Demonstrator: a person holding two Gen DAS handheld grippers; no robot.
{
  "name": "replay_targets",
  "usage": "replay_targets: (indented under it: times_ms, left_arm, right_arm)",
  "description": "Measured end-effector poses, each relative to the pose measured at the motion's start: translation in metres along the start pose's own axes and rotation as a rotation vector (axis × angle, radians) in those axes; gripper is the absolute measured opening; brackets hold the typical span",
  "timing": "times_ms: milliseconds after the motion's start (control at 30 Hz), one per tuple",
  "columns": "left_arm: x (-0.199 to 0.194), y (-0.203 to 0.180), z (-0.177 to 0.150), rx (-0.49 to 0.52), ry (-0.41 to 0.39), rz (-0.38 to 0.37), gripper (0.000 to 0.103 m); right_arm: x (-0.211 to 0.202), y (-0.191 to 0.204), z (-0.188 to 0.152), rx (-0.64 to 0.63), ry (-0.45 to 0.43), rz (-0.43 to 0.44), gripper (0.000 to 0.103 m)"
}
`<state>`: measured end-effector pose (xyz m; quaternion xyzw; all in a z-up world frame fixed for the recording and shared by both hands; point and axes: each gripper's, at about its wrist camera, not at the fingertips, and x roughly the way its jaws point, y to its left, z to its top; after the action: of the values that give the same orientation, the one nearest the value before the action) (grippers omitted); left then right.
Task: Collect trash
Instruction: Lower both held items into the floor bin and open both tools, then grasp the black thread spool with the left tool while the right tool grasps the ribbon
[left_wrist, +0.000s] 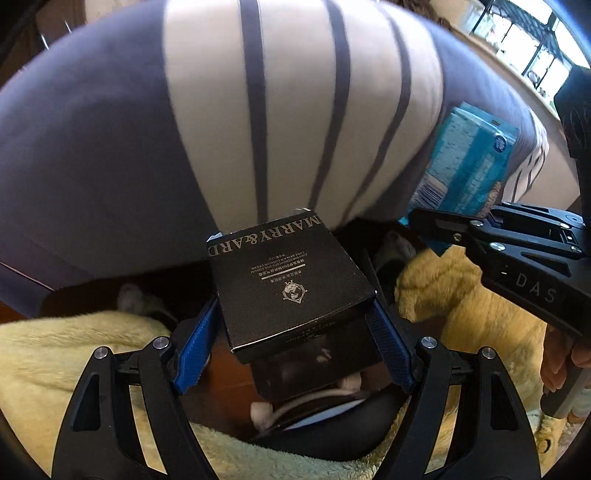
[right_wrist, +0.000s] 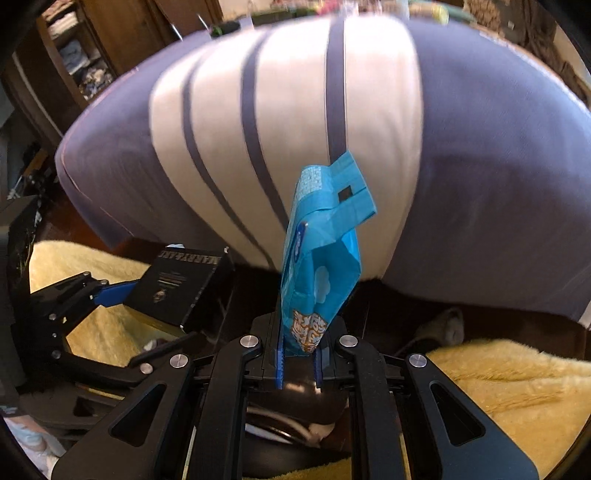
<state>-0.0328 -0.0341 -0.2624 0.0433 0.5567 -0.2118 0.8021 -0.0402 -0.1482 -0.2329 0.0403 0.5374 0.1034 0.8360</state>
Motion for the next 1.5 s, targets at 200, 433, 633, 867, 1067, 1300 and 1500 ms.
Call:
replay_targets:
  times_ms: [200, 433, 633, 867, 1067, 1300, 1500]
  left_arm:
    - [0.041, 0.007, 0.002, -0.019, 0.110, -0.030, 0.075]
    - [0.058, 0.005, 0.000, -0.009, 0.174, -0.034, 0.075]
    - [0.056, 0.003, -0.012, -0.004, 0.178, -0.035, 0.075]
    - [0.050, 0.006, -0.010, -0.004, 0.151, -0.022, 0.081]
    - [0.031, 0.005, -0.007, -0.001, 0.093, -0.003, 0.091]
    - [0.001, 0.006, -0.001, -0.003, -0.003, 0.048, 0.093]
    - [-0.029, 0.008, 0.009, 0.007, -0.083, 0.077, 0.093]
  right_arm:
    - [0.040, -0.005, -0.009, 0.036, 0.124, 0.028, 0.015]
    - [0.056, -0.006, -0.012, 0.035, 0.181, 0.022, 0.016]
    - [0.060, -0.009, -0.007, 0.051, 0.198, 0.021, 0.041]
    - [0.049, -0.016, -0.001, 0.065, 0.148, -0.014, 0.060]
    - [0.031, -0.017, 0.009, 0.056, 0.060, -0.086, 0.092]
    - [0.009, -0.017, 0.017, 0.052, -0.011, -0.100, 0.097]
    - [-0.026, -0.019, 0.032, 0.045, -0.114, -0.136, 0.098]
